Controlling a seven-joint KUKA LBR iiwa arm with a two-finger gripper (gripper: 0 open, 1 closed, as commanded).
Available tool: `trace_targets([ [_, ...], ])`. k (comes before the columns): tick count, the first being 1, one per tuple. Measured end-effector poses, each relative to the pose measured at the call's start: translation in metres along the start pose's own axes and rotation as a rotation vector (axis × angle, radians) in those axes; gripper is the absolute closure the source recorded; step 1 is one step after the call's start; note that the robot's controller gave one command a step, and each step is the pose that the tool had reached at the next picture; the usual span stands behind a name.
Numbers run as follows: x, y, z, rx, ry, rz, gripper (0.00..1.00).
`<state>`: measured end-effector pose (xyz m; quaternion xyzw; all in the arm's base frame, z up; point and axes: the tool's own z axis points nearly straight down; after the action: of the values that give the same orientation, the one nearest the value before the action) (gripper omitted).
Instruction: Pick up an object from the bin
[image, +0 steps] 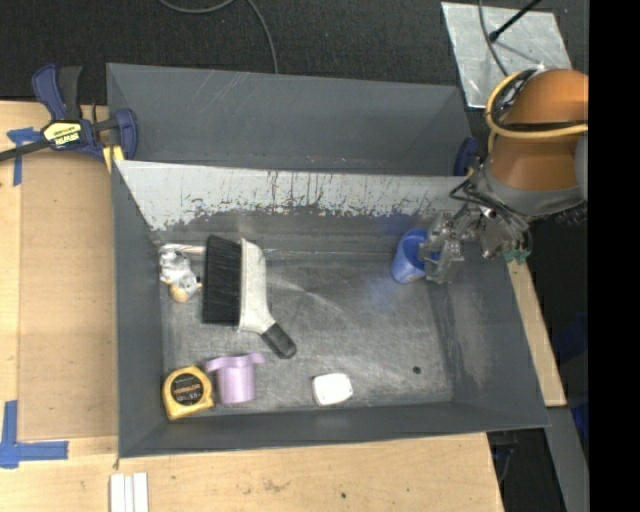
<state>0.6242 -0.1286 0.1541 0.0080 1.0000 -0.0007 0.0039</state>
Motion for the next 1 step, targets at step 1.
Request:
trace_targets([
  [1,-0.0024,-0.0166,0.0707,-0.005,0.033,0.006,0.0],
])
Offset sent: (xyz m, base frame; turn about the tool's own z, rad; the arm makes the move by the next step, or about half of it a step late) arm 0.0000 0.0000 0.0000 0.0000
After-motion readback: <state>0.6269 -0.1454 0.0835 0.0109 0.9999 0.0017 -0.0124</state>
